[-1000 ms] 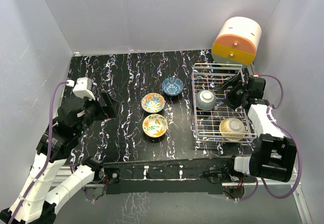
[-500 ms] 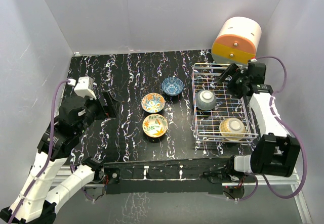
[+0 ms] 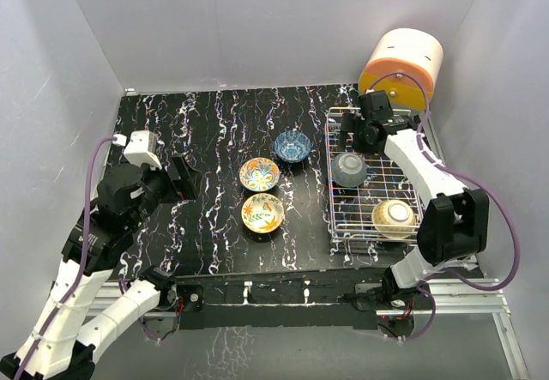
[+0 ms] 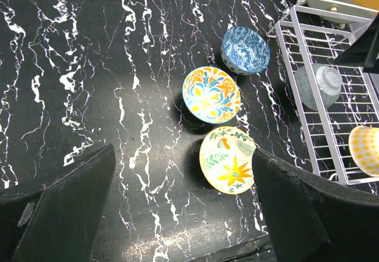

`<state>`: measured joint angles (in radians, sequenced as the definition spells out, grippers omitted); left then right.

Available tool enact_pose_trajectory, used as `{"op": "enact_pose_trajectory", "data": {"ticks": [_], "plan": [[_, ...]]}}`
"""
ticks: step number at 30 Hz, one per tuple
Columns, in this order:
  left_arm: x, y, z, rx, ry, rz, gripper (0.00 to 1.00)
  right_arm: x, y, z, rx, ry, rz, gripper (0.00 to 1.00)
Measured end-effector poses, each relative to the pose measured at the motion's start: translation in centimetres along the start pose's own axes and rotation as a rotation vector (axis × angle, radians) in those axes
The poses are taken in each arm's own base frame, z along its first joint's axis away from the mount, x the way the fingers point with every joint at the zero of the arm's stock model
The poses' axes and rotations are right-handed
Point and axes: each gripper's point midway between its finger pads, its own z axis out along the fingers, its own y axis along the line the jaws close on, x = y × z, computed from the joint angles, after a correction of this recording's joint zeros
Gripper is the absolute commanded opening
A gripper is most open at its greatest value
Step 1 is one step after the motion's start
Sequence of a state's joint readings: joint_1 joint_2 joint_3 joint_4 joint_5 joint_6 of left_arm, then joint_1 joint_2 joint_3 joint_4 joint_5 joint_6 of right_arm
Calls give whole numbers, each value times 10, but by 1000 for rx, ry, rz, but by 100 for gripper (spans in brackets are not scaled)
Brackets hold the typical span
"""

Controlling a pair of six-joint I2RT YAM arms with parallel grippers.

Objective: Load the bowls into the dish rack

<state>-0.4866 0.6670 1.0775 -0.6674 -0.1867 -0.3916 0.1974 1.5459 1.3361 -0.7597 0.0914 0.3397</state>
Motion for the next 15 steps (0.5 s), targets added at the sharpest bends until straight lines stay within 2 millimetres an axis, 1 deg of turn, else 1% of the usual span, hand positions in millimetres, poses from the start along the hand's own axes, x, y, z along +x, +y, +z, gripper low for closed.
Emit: {"op": "enact_pose_trajectory", "data": {"ticks": [1,3,7,15], "plan": [[0,1,0,-3,-3,2,97,2,-4,3,30,9,-19,89],[-1,2,-1,-9,-9,2,97,10,-7,6,64,32,-55,86],[-2,3,-2,-13,-15,4,97,18,-5,6,75,46,-105,84],[3,5,1,-21,0,8,97,22,-4,10,73,54,-137,82]]}}
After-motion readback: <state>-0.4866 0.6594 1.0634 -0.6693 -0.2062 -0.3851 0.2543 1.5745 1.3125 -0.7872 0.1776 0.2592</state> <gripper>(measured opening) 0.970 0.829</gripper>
